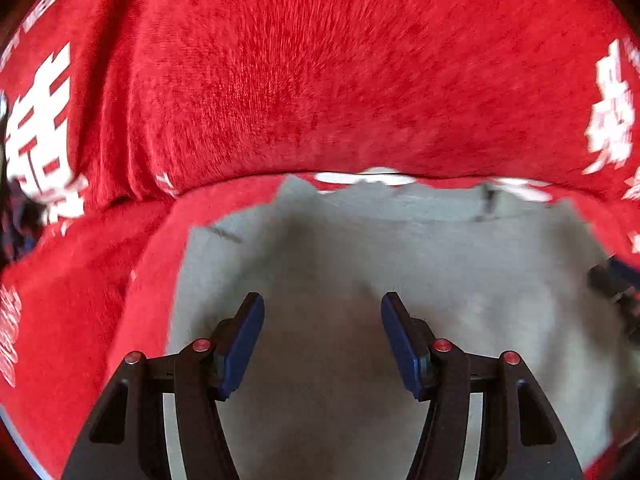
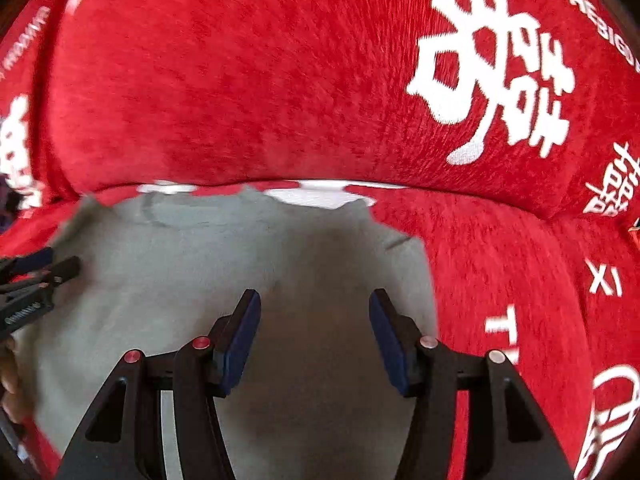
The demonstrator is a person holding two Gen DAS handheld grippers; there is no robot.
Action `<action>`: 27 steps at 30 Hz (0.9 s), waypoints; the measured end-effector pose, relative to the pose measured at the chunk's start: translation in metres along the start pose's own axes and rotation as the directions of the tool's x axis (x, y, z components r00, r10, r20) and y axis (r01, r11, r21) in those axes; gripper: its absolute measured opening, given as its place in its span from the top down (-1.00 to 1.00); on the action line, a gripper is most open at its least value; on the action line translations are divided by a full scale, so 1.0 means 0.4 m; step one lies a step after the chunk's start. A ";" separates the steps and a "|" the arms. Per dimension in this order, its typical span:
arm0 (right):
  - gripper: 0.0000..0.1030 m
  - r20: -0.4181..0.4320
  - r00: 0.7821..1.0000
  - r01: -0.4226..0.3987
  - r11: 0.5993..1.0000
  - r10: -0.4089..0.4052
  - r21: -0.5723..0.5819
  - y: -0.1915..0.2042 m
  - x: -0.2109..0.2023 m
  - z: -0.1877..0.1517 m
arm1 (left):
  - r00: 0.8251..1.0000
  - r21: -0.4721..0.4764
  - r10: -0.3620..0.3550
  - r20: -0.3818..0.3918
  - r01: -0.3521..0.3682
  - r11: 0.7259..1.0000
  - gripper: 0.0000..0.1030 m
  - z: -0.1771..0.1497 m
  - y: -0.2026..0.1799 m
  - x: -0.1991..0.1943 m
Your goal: Fold small clothes
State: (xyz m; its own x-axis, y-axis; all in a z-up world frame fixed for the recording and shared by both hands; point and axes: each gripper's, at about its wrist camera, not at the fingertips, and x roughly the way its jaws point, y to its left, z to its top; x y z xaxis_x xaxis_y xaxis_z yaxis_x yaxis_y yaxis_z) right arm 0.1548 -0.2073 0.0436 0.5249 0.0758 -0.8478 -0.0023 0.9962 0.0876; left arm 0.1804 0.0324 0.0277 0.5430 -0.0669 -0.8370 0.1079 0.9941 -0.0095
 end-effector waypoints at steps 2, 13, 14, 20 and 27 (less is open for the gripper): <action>-0.17 0.006 0.999 -0.035 0.999 0.036 -0.018 0.034 -0.027 -0.039 | 1.000 0.006 -0.024 0.013 0.024 1.000 -0.21 -0.040 -0.020 -0.034; -0.16 -0.003 1.000 -0.018 1.000 0.018 -0.003 -0.020 -0.076 -0.157 | 0.999 0.015 0.036 0.024 -0.036 0.999 -0.28 -0.174 0.003 -0.087; -0.16 -0.003 0.999 -0.032 0.999 0.032 0.005 -0.035 -0.086 -0.162 | 0.999 0.008 0.034 0.022 -0.034 0.999 -0.28 -0.178 0.014 -0.090; -0.17 0.001 1.000 0.029 0.999 -0.029 -0.023 -0.015 -0.149 -0.189 | 1.000 -0.063 0.005 0.014 -0.004 0.998 -0.28 -0.214 0.065 -0.151; -0.20 0.024 0.999 -0.041 0.998 0.042 -0.044 0.068 -0.201 -0.218 | 0.999 -0.119 -0.003 0.050 0.009 0.993 -0.28 -0.278 0.135 -0.226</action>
State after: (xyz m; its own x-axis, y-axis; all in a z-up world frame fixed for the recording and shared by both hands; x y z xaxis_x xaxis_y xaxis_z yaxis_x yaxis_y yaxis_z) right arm 0.0382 -0.1825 0.0685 0.5445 0.1168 -0.8306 -0.0614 0.9931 0.0994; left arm 0.0445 0.1017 0.0420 0.5839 -0.0743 -0.8084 0.0133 0.9965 -0.0820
